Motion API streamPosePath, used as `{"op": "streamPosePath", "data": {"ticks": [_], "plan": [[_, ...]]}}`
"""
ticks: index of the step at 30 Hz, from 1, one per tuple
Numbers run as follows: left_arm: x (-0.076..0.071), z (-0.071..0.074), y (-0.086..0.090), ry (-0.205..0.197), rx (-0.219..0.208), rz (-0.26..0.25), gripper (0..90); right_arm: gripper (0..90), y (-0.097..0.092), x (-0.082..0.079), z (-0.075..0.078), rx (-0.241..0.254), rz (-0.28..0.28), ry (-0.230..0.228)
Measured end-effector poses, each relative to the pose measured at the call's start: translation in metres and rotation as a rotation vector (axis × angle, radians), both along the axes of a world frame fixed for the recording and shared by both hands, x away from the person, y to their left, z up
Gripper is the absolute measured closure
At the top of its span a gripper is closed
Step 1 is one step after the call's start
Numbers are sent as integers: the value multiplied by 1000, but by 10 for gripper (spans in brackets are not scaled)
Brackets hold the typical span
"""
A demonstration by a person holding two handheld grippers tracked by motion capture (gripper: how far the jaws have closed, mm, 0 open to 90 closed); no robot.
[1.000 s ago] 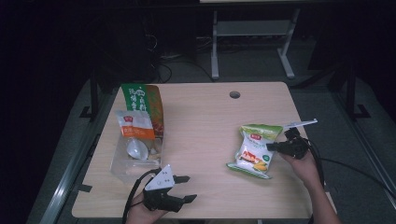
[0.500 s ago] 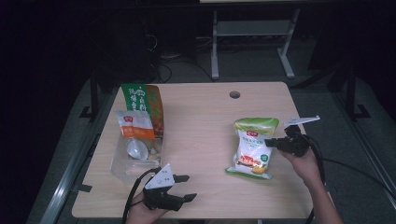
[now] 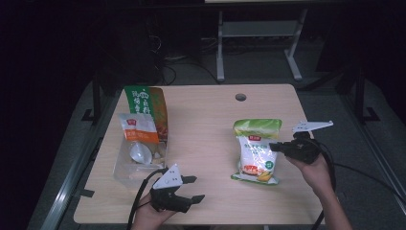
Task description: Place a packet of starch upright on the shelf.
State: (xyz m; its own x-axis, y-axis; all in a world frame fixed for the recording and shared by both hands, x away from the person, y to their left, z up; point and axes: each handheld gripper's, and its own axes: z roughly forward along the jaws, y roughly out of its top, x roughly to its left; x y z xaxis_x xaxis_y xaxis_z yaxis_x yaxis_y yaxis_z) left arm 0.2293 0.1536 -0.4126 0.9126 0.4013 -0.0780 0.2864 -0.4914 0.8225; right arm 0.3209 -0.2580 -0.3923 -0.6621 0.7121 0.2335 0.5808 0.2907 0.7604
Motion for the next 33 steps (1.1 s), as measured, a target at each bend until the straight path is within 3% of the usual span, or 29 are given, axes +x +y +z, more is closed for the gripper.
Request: {"op": "streamPosePath", "data": {"ticks": [11, 24, 33], "plan": [[9, 0, -16, 7, -21, 4, 343, 900, 14, -16, 18, 13, 89, -54], [11, 3, -4, 0, -29, 37, 337, 900, 41, -15, 45, 11, 159, -103], [15, 5, -4, -4, -40, 70, 315, 900, 66, -17, 53, 32, 233, -126]]}}
